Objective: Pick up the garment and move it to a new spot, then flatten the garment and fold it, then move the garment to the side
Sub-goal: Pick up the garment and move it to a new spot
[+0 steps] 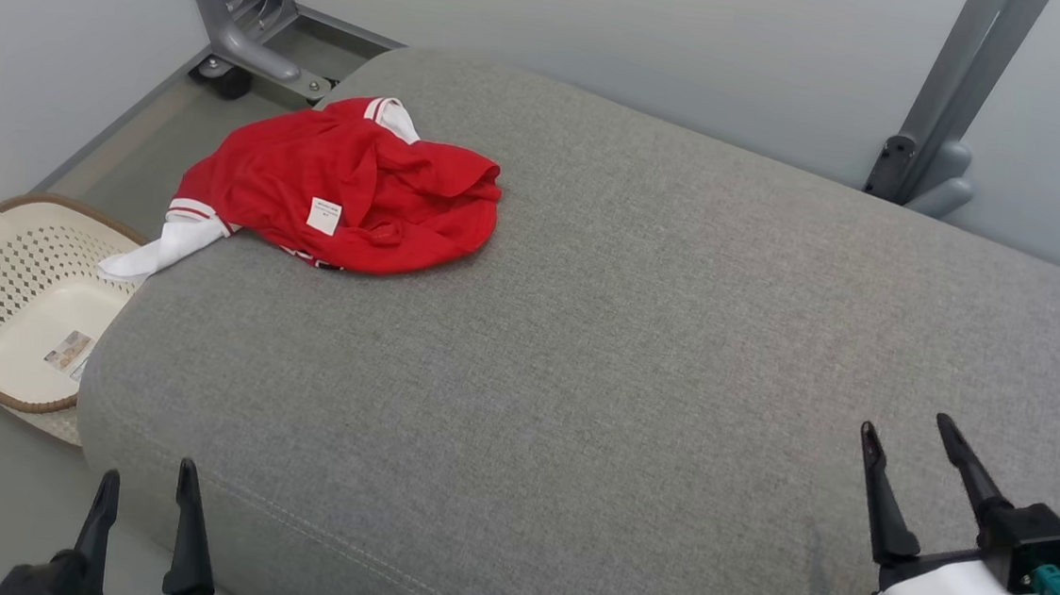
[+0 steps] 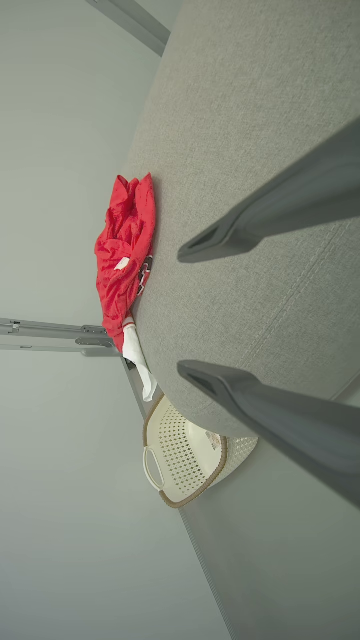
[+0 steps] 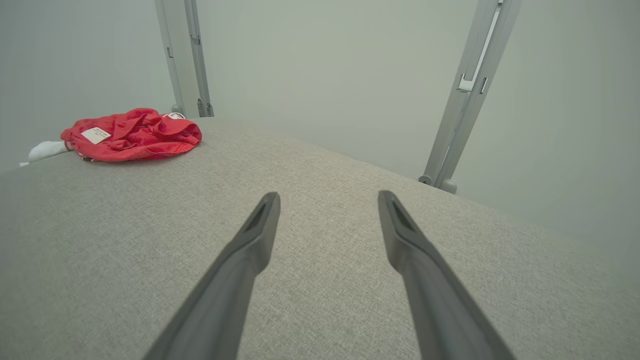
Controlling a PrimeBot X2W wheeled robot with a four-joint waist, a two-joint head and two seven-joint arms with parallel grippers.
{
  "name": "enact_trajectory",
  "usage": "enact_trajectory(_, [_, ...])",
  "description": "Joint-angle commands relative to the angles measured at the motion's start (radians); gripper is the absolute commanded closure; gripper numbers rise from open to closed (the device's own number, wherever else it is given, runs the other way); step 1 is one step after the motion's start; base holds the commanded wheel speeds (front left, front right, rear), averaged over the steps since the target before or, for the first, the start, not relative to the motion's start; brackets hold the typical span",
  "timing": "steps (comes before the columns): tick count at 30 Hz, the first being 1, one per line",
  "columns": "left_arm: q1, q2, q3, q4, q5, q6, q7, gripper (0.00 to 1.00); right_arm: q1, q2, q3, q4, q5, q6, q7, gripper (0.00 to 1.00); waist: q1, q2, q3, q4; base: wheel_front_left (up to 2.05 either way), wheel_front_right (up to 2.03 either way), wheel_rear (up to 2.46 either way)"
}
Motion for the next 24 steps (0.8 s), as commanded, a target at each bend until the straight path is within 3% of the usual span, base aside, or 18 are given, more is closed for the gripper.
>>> enact_trajectory(1, [-0.032,0.002,-0.007,-0.008,-0.010,0.004,0.000,0.00,-0.020,-0.013,-0.007,-0.006,0.000,-0.002,-0.003,0.00,0.0000,0.0000,0.055,-0.034,0.00,0.00,0.00])
enact_trajectory(9, [-0.301,0.001,-0.088,0.072,-0.119,-0.004,0.000,0.00,-0.143,-0.123,-0.047,-0.055,-0.016,-0.002,-0.003,0.00,0.0000,0.0000,0.340,-0.099,0.00,0.00,0.00])
enact_trajectory(16, [-0.704,0.011,-0.147,0.348,-0.201,-0.024,0.105,0.00,-0.241,-0.203,-0.058,-0.093,-0.024,-0.002,-0.003,0.00,0.0000,0.0000,0.562,-0.145,0.00,0.00,0.00])
enact_trajectory(24, [-1.013,0.077,-0.116,0.718,-0.247,-0.037,0.156,0.00,-0.281,-0.214,-0.043,-0.137,-0.017,-0.002,-0.003,0.00,0.0000,0.0000,0.644,-0.233,0.00,0.00,0.00])
